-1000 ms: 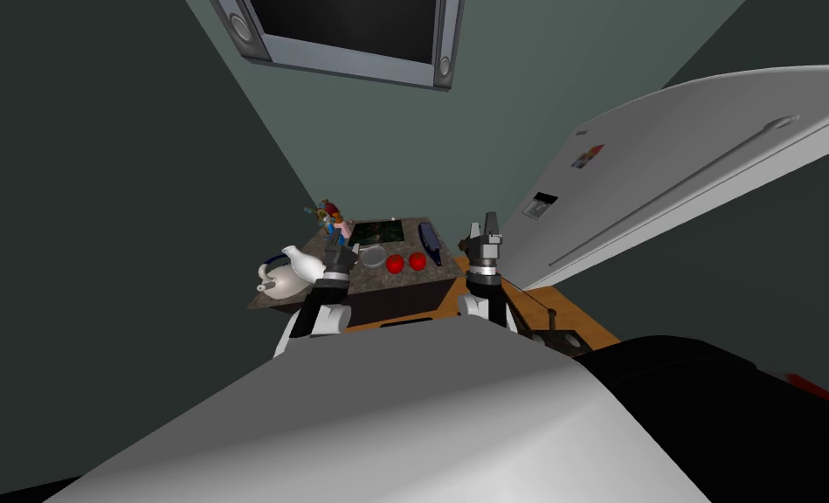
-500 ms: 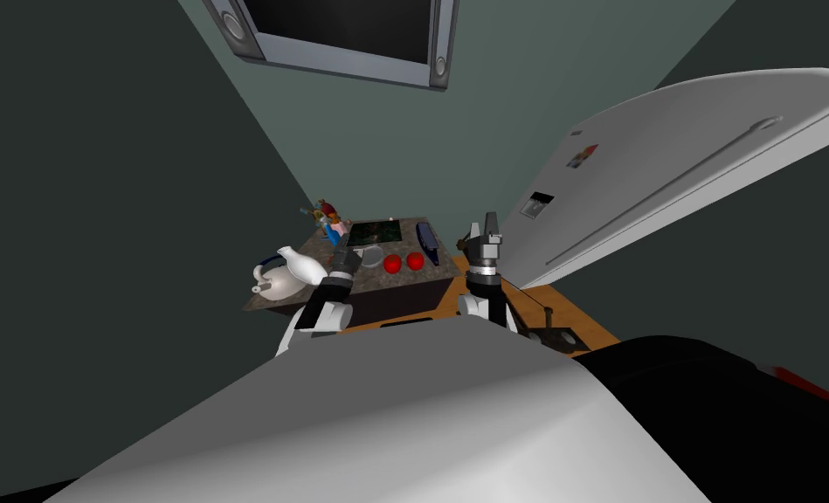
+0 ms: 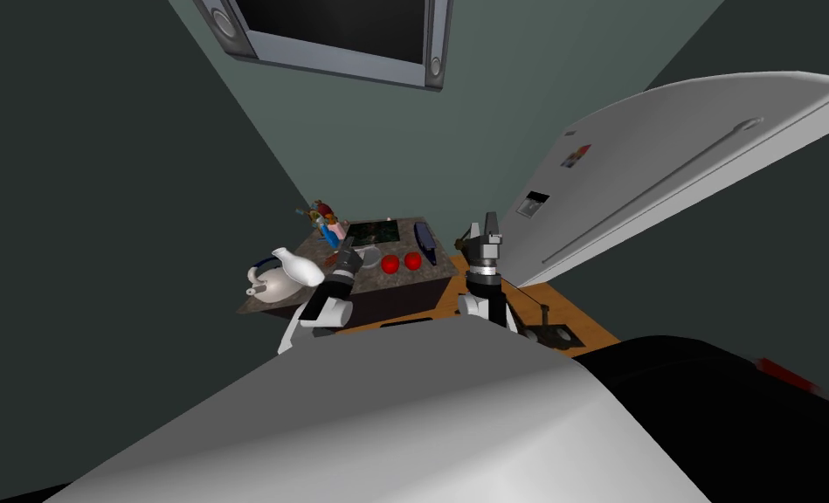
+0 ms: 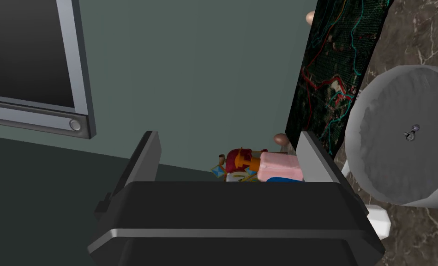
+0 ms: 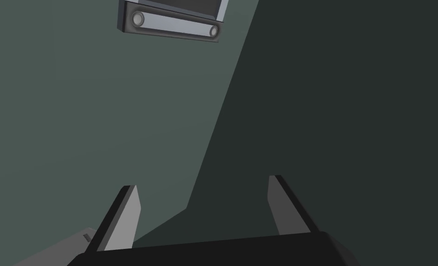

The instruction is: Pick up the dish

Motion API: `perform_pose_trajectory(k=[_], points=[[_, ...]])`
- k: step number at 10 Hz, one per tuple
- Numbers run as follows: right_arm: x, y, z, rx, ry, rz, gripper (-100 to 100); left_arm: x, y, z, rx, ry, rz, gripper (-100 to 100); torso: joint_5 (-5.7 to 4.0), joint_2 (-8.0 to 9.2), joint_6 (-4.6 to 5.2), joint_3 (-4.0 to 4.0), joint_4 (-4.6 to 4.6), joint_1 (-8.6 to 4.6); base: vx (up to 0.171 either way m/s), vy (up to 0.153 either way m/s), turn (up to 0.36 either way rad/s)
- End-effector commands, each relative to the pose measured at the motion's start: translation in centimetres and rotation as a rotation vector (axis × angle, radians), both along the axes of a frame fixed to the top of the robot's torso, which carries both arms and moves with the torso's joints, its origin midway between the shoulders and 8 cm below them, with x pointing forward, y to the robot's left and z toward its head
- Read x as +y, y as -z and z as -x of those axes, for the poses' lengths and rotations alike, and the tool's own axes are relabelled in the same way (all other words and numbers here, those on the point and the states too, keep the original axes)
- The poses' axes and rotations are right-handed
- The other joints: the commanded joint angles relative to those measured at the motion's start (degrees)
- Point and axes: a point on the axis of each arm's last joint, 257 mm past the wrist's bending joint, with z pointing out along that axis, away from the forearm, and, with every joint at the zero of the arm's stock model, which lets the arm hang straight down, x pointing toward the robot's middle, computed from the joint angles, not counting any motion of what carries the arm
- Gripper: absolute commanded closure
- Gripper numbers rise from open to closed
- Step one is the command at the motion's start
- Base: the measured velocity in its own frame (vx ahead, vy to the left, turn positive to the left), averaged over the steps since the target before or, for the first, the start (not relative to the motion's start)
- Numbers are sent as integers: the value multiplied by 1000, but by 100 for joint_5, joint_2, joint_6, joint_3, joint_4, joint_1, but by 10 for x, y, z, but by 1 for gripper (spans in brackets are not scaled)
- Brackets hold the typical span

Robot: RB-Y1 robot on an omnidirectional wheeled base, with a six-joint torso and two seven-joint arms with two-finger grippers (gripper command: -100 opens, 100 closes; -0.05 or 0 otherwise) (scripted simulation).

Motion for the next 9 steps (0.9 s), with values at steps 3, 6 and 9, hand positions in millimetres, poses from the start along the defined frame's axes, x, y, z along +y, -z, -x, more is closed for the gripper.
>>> perform_pose_trajectory(k=[3,6,9], points=[[0,0,0,0,0,0,0,12,26,-9,96,-24,-55,-100,0,-1,-1,0,0,1,0,-11,-48],[0,0,0,0,0,0,0,26,48,-15,170,-49,-107,-100,0,-3,0,-2,-1,1,4,-10,-62],[0,0,0,0,0,0,0,42,68,-19,244,-77,-161,-100,0,-3,0,-1,0,3,3,-6,-58]])
